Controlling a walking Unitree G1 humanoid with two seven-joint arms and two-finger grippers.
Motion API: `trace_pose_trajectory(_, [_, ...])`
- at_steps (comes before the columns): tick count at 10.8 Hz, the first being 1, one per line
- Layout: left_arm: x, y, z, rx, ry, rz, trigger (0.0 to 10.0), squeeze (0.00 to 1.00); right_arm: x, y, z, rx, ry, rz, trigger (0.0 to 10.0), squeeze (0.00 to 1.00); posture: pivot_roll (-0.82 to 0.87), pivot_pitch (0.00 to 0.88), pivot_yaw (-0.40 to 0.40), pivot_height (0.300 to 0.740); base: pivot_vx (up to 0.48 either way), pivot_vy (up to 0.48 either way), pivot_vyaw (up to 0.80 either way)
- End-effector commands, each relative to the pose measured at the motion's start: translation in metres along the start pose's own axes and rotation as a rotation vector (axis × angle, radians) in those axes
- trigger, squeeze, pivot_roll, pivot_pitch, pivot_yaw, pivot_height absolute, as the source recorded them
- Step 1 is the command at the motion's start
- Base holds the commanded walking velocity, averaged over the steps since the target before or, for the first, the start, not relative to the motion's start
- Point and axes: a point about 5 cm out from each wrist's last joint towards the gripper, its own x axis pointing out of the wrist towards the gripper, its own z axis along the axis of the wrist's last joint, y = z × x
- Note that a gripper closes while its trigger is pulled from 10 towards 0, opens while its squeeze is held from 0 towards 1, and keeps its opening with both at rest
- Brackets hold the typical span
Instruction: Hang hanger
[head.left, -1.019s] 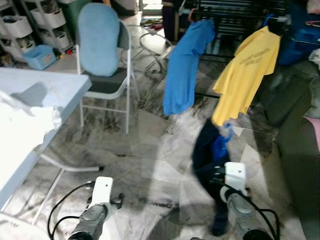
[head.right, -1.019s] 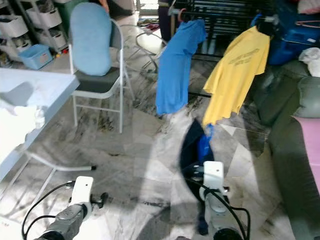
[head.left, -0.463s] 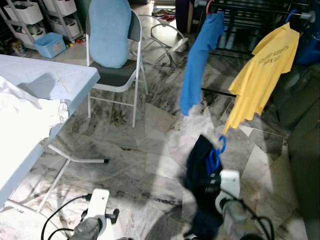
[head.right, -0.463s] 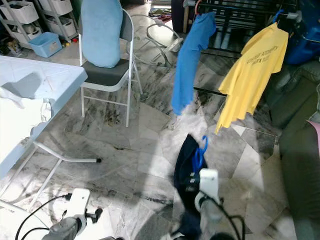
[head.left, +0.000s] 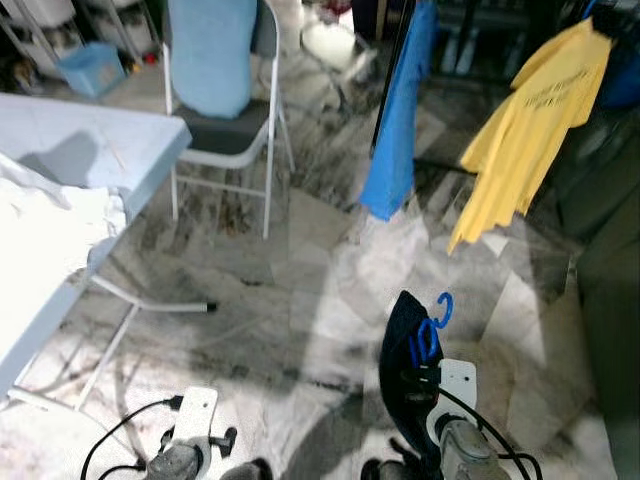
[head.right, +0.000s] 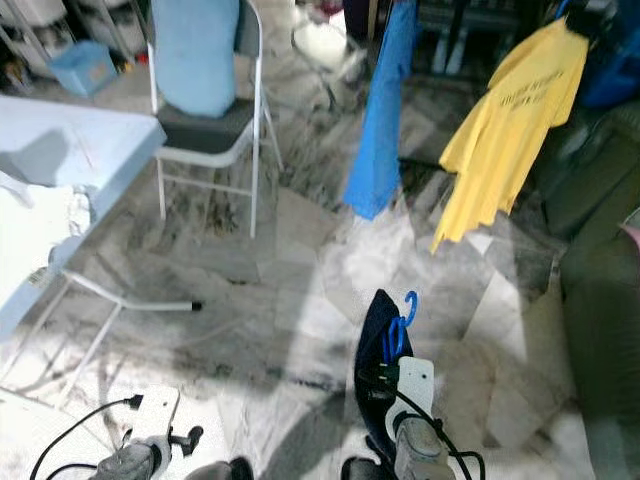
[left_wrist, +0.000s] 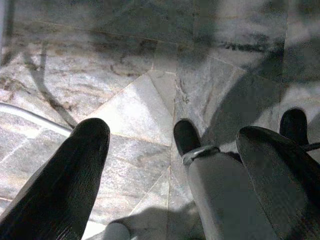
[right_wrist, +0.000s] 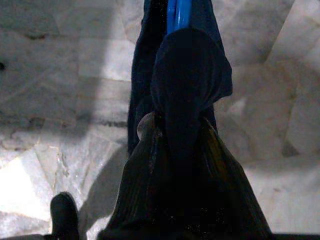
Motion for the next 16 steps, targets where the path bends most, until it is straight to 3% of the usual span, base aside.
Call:
trace_pose_trajectory(1, [0.000,0.002,0.000,-0.026,-0.003,0.014,10.0,0.00,-0.002,0.006,-0.006,-0.033,0.026,0.030,10.0,0.00,-0.04,0.237,0.026,0.740,0.000,0.000,0.00])
trace_pose_trajectory(3, [0.003,0.001,0.016,-0.031,-0.045,0.013,10.0,0.00,0.001,0.017,-0.002,-0.105,0.028,0.079,10.0,0.00,-0.03,0.232,0.020,0.740,0.000,0.000,0.00])
trace_pose_trajectory(5, [0.004,0.002,0.021,-0.034,-0.057,0.028,10.0,0.00,0.002,0.018,-0.001,-0.098,0.032,0.073,10.0,0.00,-0.03,0.224,0.021,0.740,0.000,0.000,0.00])
trace_pose_trajectory(6, [0.004,0.002,0.021,-0.020,-0.051,0.035,10.0,0.00,0.001,0.014,-0.004,-0.063,0.061,0.041,10.0,0.00,-0.03,0.219,0.019,0.740,0.000,0.000,0.00])
trace_pose_trajectory(7, [0.004,0.004,0.019,0.007,-0.036,0.047,10.0,0.00,-0.001,0.011,-0.012,-0.112,0.092,0.023,10.0,0.00,-0.04,0.215,0.020,0.740,0.000,0.000,0.00])
trace_pose_trajectory(8, [0.004,0.005,0.018,-0.001,-0.033,0.055,10.0,0.00,-0.001,0.009,-0.013,-0.101,0.096,0.012,10.0,0.00,-0.04,0.214,0.020,0.740,0.000,0.000,0.00])
trace_pose_trajectory(9, [0.002,0.014,0.017,-0.081,-0.034,0.089,10.0,0.00,-0.001,0.002,-0.012,-0.086,0.095,-0.009,10.0,0.00,-0.03,0.216,0.020,0.740,0.000,0.000,0.00])
trace_pose_trajectory(11, [0.001,0.020,0.016,-0.093,-0.031,0.100,10.0,0.00,-0.001,-0.003,-0.010,-0.074,0.099,-0.028,10.0,0.00,-0.02,0.215,0.021,0.740,0.000,0.000,0.00])
trace_pose_trajectory(16, [0.003,0.009,0.014,-0.075,-0.022,0.049,10.0,0.00,0.000,-0.003,-0.010,-0.078,0.114,-0.023,10.0,0.00,-0.02,0.211,0.017,0.740,0.000,0.000,0.00])
